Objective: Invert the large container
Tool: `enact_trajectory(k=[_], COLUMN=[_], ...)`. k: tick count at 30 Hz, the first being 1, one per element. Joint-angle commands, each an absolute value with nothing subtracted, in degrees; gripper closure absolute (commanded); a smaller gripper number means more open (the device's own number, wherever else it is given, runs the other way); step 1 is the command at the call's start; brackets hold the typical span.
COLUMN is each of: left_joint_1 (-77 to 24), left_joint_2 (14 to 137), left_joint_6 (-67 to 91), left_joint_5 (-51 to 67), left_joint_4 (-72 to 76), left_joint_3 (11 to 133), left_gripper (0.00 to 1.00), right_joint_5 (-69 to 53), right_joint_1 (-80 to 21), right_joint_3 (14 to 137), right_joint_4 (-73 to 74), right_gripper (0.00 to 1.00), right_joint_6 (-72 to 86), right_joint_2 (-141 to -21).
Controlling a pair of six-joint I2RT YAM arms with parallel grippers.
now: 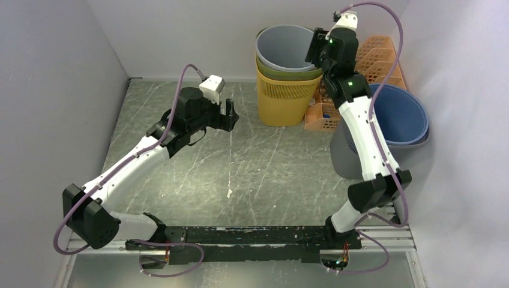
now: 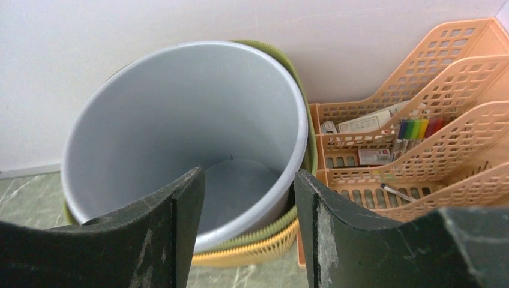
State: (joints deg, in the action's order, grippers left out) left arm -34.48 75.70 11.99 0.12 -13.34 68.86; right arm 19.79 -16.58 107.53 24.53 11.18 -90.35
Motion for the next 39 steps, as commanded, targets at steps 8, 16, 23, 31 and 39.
enact_trajectory(k=[8,16,23,31,39], left_joint_1=[-35.31,-35.39,-35.42,-35.42,-35.42], left_joint_2=[71.1,71.17,72.06,71.95,71.5], left_joint_6=[11.81,11.43,11.1,10.09,9.99], left_joint_5=[-0.12,-0.72,-0.27,-0.59,-0.25], left_joint_4=[-13.54,-13.75,-13.8,-14.37,-14.44], left_joint_3=[66.01,65.41,65.13,64.72,63.63], left_gripper=[0.06,0.06,0.06,0.05,0.05], right_joint_5=[9.08,5.0,5.12,6.26,6.49], right_joint_1=[-6.7,-6.06,-6.06,-6.97,-7.33], right_joint_3=[124.52,126.67,123.63,118.9,120.35], right_joint_4=[33.32,35.07,35.38,33.2,34.2], right_gripper=[0.54,0.58,0.61,0.62,0.57], right_joint_6=[18.4,18.42,19.66,21.1,21.43], right_joint_2=[-104.0,-105.76,-105.08,-103.57,-105.62])
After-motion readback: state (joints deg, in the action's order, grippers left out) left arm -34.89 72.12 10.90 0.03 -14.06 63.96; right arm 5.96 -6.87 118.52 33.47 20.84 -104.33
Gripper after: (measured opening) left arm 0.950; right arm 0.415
